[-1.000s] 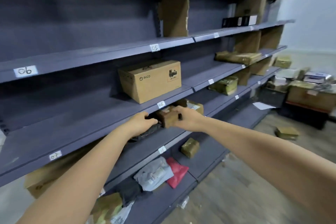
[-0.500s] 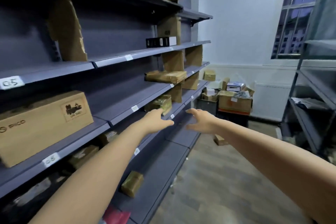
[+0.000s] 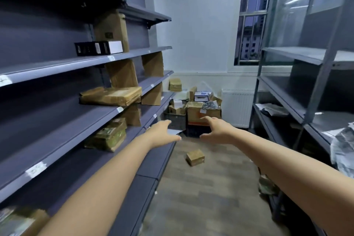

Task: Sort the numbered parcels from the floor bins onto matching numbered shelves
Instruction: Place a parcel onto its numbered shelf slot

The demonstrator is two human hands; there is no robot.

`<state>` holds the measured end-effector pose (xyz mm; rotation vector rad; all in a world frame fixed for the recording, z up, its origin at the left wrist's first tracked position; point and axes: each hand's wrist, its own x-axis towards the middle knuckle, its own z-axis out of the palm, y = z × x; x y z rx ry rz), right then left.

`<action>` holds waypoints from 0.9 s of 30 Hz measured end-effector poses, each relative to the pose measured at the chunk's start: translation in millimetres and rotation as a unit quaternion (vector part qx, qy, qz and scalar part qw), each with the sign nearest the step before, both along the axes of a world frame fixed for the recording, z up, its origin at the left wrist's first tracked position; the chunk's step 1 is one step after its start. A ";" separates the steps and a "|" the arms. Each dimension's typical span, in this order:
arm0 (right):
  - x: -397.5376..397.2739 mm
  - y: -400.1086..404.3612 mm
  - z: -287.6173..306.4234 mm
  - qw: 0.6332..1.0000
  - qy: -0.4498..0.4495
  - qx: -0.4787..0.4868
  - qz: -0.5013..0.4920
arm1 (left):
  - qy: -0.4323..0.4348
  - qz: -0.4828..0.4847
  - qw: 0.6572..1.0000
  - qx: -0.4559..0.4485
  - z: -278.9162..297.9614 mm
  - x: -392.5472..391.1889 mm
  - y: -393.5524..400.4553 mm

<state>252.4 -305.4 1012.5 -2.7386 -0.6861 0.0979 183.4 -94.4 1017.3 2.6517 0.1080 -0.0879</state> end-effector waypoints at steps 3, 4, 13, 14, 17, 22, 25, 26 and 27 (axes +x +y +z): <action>62.1 0.1 -6.9 1.000 0.001 -0.008 -0.029 | 0.000 -0.019 1.000 -0.005 -9.2 72.8 10.6; 83.8 1.1 -8.6 0.999 0.004 -0.008 -0.041 | 0.000 -0.024 1.000 -0.010 -11.1 97.5 16.0; 267.3 10.6 -19.6 0.991 0.034 -0.005 -0.128 | 0.036 -0.065 0.997 -0.004 -22.1 312.1 55.3; 285.6 10.8 -25.5 0.990 0.039 -0.006 -0.133 | 0.046 -0.073 0.996 -0.009 -28.4 332.8 57.4; 342.8 11.3 -46.8 0.988 0.062 -0.008 -0.145 | 0.066 -0.084 0.994 -0.009 -48.4 393.3 61.7; 449.3 8.5 -75.7 0.986 0.084 -0.013 -0.142 | 0.076 -0.082 0.994 -0.015 -72.2 504.7 62.7; 526.5 4.8 -87.4 0.987 0.094 -0.010 -0.132 | 0.079 -0.075 0.994 -0.022 -83.5 581.2 58.8; 550.8 4.6 -89.3 0.986 0.103 -0.011 -0.128 | 0.086 -0.072 0.993 -0.021 -85.8 605.1 56.6; 574.9 5.2 -92.0 0.986 0.111 -0.012 -0.123 | 0.093 -0.071 0.993 -0.021 -88.4 628.0 54.5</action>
